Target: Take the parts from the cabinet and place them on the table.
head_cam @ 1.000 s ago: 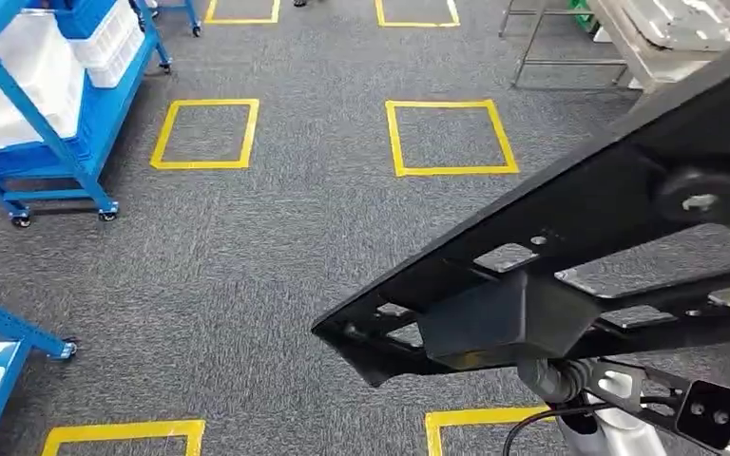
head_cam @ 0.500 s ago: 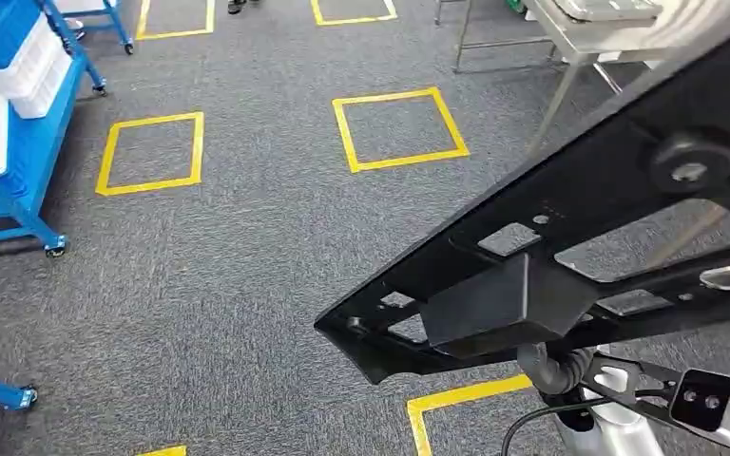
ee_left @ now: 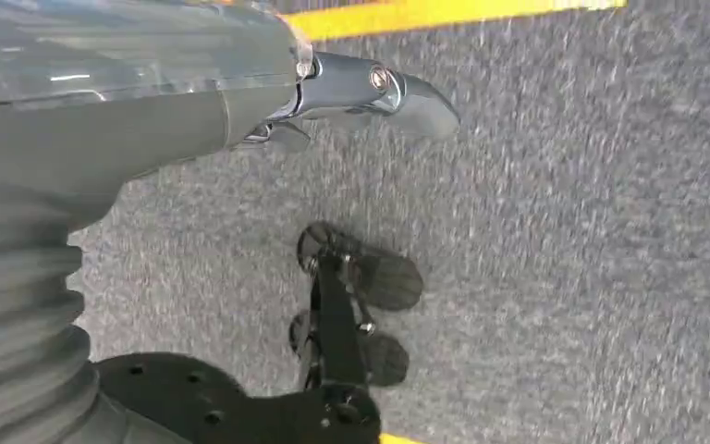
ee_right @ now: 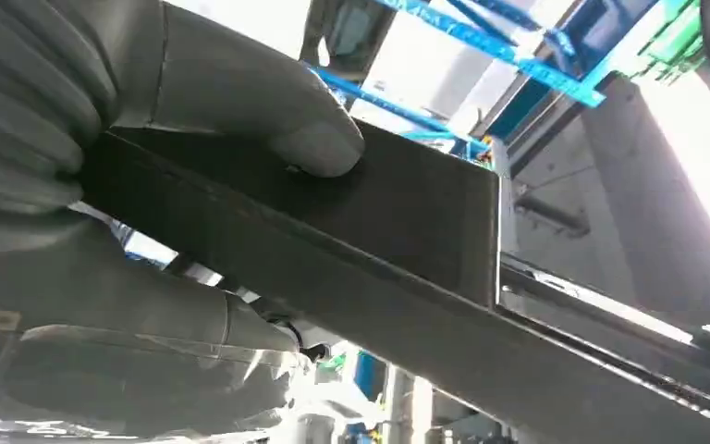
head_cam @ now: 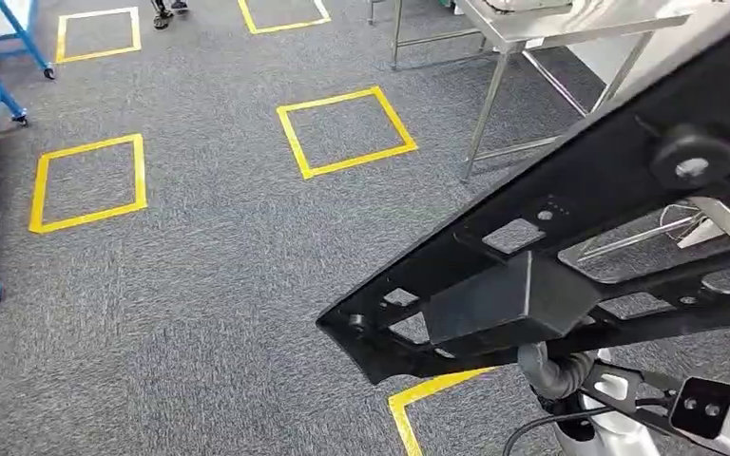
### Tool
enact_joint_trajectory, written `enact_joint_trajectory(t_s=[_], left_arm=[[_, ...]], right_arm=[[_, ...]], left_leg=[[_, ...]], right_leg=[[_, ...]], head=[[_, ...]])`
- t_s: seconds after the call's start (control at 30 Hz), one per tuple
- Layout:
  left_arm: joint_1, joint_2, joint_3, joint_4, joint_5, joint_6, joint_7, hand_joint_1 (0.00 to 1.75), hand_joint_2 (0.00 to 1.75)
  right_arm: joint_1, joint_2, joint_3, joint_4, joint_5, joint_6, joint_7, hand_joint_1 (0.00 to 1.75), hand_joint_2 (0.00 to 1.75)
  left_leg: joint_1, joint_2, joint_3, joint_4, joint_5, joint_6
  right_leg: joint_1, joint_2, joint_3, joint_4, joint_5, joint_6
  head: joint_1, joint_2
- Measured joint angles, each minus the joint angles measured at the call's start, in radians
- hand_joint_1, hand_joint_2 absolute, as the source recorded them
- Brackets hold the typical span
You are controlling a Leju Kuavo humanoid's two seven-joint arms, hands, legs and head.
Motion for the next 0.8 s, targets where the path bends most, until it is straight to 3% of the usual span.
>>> enact_joint_trajectory(t_s=[0.03, 0.07, 0.13, 0.17, 0.2, 0.27, 0.3, 0.33, 0.37, 0.47, 0.5, 0.53, 0.57, 0.63, 0.67, 0.7, 0.73, 0.77, 0.8], left_arm=[[0.000, 0.000, 0.000, 0.000, 0.005, 0.004, 0.001, 0.00, 1.75], [0.002, 0.000, 0.001, 0.000, 0.011, 0.010, 0.004, 0.00, 1.75], [0.007, 0.000, 0.003, 0.000, 0.016, 0.021, 0.006, 0.00, 1.75], [0.007, 0.000, 0.004, 0.000, 0.019, 0.026, 0.008, 0.00, 1.75], [0.007, 0.000, 0.005, 0.000, 0.021, 0.029, 0.008, 0.00, 1.75], [0.006, -0.001, 0.005, 0.000, 0.024, 0.031, 0.007, 0.00, 1.75], [0.006, -0.003, 0.005, 0.000, 0.027, 0.031, 0.006, 0.00, 1.75], [0.006, -0.003, 0.006, 0.000, 0.029, 0.031, 0.005, 0.00, 1.75], [0.006, -0.006, 0.006, 0.000, 0.029, 0.031, 0.005, 0.00, 1.75], [0.005, -0.007, 0.006, 0.000, 0.025, 0.032, 0.004, 0.00, 1.75], [0.002, -0.007, 0.006, 0.000, 0.023, 0.032, 0.004, 0.00, 1.75], [0.001, -0.008, 0.006, 0.000, 0.023, 0.030, 0.001, 0.00, 1.75], [0.001, -0.009, 0.006, 0.000, 0.023, 0.027, 0.002, 0.00, 1.75], [0.006, -0.009, 0.006, 0.000, 0.023, 0.030, 0.003, 0.00, 1.75], [0.009, -0.009, 0.006, 0.000, 0.023, 0.033, 0.008, 0.00, 1.75], [0.010, -0.009, 0.006, 0.000, 0.024, 0.037, 0.013, 0.00, 1.75], [0.010, -0.010, 0.006, 0.000, 0.026, 0.038, 0.014, 0.00, 1.75], [0.008, -0.010, 0.006, 0.000, 0.026, 0.038, 0.014, 0.00, 1.75], [0.008, -0.009, 0.006, 0.000, 0.026, 0.039, 0.016, 0.00, 1.75]], right_arm=[[-0.007, 0.001, 0.003, 0.001, 0.003, 0.000, 0.000, 1.75, 1.75], [-0.014, 0.001, 0.008, 0.003, 0.005, -0.004, 0.000, 1.75, 1.75], [-0.017, 0.002, 0.021, 0.011, 0.006, -0.019, 0.000, 1.75, 1.75], [-0.019, 0.002, 0.025, 0.016, 0.005, -0.024, 0.000, 1.75, 1.75], [-0.021, 0.002, 0.028, 0.020, 0.002, -0.028, 0.000, 1.75, 1.75], [-0.028, 0.002, 0.030, 0.026, -0.010, -0.029, 0.000, 1.75, 1.75], [-0.034, 0.002, 0.031, 0.028, -0.016, -0.028, 0.000, 1.75, 1.75], [-0.041, 0.002, 0.031, 0.031, -0.021, -0.024, 0.000, 1.75, 1.75], [-0.049, 0.002, 0.032, 0.035, -0.023, -0.015, 0.000, 1.75, 1.75], [-0.052, 0.002, 0.032, 0.048, -0.011, 0.026, 0.000, 1.75, 1.75], [-0.051, 0.002, 0.032, 0.052, -0.009, 0.031, 0.000, 1.75, 1.75], [-0.057, 0.002, 0.034, 0.055, -0.008, 0.031, 0.000, 1.75, 1.75], [-0.063, 0.002, 0.038, 0.060, -0.007, 0.024, 0.000, 1.75, 1.75], [-0.066, -0.001, 0.045, 0.070, -0.014, 0.007, 0.000, 1.75, 1.75], [-0.067, -0.001, 0.048, 0.075, -0.018, -0.002, 0.000, 1.75, 1.75], [-0.069, -0.001, 0.054, 0.081, -0.021, -0.007, 0.000, 1.75, 1.75], [-0.071, -0.001, 0.057, 0.084, -0.022, -0.014, 0.000, 1.75, 1.75], [-0.073, -0.001, 0.058, 0.087, -0.023, -0.017, 0.000, 1.75, 1.75], [-0.074, -0.001, 0.060, 0.090, -0.025, -0.018, 0.000, 1.75, 1.75]], left_leg=[[0.000, 0.006, 0.000, -0.002, 0.001, 0.003], [-0.001, 0.017, -0.001, -0.002, 0.000, 0.006], [-0.005, 0.039, -0.002, -0.001, -0.002, 0.009], [-0.005, 0.050, -0.002, -0.001, -0.003, 0.009], [-0.006, 0.060, -0.001, -0.001, -0.005, 0.008], [-0.006, 0.078, 0.005, 0.000, -0.010, 0.004], [-0.007, 0.085, 0.010, 0.000, -0.012, 0.001], [-0.011, 0.091, 0.013, 0.000, -0.016, -0.004], [-0.016, 0.100, 0.012, 0.003, -0.020, -0.011], [-0.018, 0.137, 0.022, -0.004, -0.025, -0.024], [-0.016, 0.126, 0.021, 0.001, -0.035, -0.033], [-0.013, 0.080, 0.014, 0.031, -0.056, -0.037], [-0.012, 0.050, -0.018, 0.099, -0.096, -0.039], [-0.011, 0.031, -0.102, 0.269, -0.167, -0.043], [-0.011, 0.030, -0.129, 0.315, -0.172, -0.043], [-0.011, 0.030, -0.135, 0.316, -0.155, -0.043], [-0.011, 0.030, -0.121, 0.269, -0.114, -0.042], [-0.009, 0.025, -0.088, 0.187, -0.061, -0.041], [-0.006, 0.003, -0.049, 0.093, -0.010, -0.039]], right_leg=[[0.005, -0.045, -0.022, 0.041, -0.030, 0.003], [0.003, -0.069, -0.055, 0.110, -0.069, 0.007], [-0.003, -0.089, -0.130, 0.263, -0.131, 0.013], [-0.004, -0.093, -0.150, 0.302, -0.135, 0.014], [-0.006, -0.095, -0.144, 0.287, -0.114, 0.014], [-0.005, -0.109, -0.069, 0.143, -0.032, 0.008], [-0.001, -0.139, -0.021, 0.054, 0.006, 0.001], [0.011, -0.206, 0.008, -0.005, 0.001, -0.009], [0.019, -0.199, 0.008, -0.013, 0.000, -0.015], [0.021, -0.160, 0.002, -0.014, 0.000, -0.025], [0.008, -0.149, 0.009, -0.024, 0.007, -0.033], [0.008, -0.140, 0.010, -0.026, 0.007, -0.037], [0.008, -0.129, 0.010, -0.026, 0.008, -0.041], [0.010, -0.104, 0.009, -0.025, 0.006, -0.045], [0.010, -0.090, 0.009, -0.024, 0.006, -0.045], [0.010, -0.076, 0.010, -0.023, 0.006, -0.045], [0.009, -0.060, 0.011, -0.020, 0.005, -0.044], [0.009, -0.047, 0.013, -0.018, 0.003, -0.041], [0.008, -0.035, 0.014, -0.013, 0.000, -0.037]], head=[[0.000, 0.000], [0.000, 0.000], [0.000, 0.000], [0.000, 0.000], [0.000, 0.000], [0.000, 0.000], [0.000, 0.000], [0.000, 0.000], [0.000, 0.000], [0.000, 0.000], [0.000, 0.000], [0.000, 0.000], [0.000, 0.000], [0.000, 0.000], [0.000, 0.000], [0.000, 0.000], [0.000, 0.000], [0.000, 0.000], [0.000, 0.000]])
